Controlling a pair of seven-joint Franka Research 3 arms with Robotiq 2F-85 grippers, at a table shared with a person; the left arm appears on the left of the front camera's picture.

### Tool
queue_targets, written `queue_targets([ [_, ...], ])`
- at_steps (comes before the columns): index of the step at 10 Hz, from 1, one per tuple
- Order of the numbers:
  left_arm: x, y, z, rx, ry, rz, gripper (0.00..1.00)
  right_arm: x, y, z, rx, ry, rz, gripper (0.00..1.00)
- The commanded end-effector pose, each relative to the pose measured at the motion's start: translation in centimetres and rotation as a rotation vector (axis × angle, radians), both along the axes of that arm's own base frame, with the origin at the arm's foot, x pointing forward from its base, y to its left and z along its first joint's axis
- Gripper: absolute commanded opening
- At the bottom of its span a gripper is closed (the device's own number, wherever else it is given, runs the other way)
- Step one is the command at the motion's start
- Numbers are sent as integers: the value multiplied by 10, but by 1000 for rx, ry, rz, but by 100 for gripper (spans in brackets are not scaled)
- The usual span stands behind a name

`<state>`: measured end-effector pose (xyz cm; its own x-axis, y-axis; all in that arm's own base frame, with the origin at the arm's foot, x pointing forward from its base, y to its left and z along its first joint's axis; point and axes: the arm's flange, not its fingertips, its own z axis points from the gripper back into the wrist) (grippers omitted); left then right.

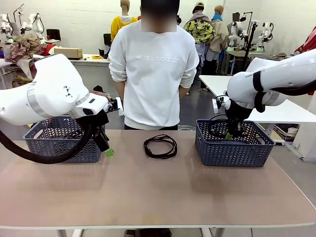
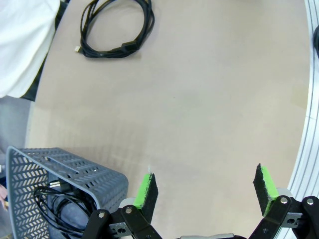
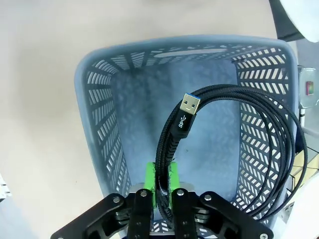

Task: Organize the cables according to human instructions.
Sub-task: Pick up a bundle of cables and place it in the basket indicated by the human.

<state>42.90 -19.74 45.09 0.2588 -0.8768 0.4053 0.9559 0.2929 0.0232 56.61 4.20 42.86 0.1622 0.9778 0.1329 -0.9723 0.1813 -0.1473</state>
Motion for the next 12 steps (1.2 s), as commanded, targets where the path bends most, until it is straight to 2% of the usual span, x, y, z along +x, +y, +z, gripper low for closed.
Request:
queue_targets([
  [1,0,2,0,0,-2,5,100,7,2,2,28,-18,16,32],
  [2,0,2,0,0,-2,5,100,7,1,4,41,-15,8,32],
  [3,0,2,0,0,-2,5,100,8,1,7,46,-21,-3,51],
  [4,0,2,0,0,-2,5,100,10,0,8,57,-20,-12,36],
  [5,0,2,0,0,-2,5,100,10,0,9,63,-20,-16,70],
  [6,0,2,0,0,-2,5,100,10,1,10,64,-17,-13,56],
  [7,0,2,0,0,-2,5,100,10,1,12,65,-10,-11,90],
  [8,0,2,0,0,-2,5,100,10,1,13,62,-2,-13,75],
  [9,0,2,0,0,-2,5,100,10,0,14,64,4,-11,100],
  [10,0,2,0,0,-2,5,100,10,1,14,56,10,-11,95],
  [11,0,2,0,0,-2,5,100,10,2,13,47,17,-9,100],
  [12,0,2,0,0,-2,5,100,9,2,14,44,21,-7,100],
])
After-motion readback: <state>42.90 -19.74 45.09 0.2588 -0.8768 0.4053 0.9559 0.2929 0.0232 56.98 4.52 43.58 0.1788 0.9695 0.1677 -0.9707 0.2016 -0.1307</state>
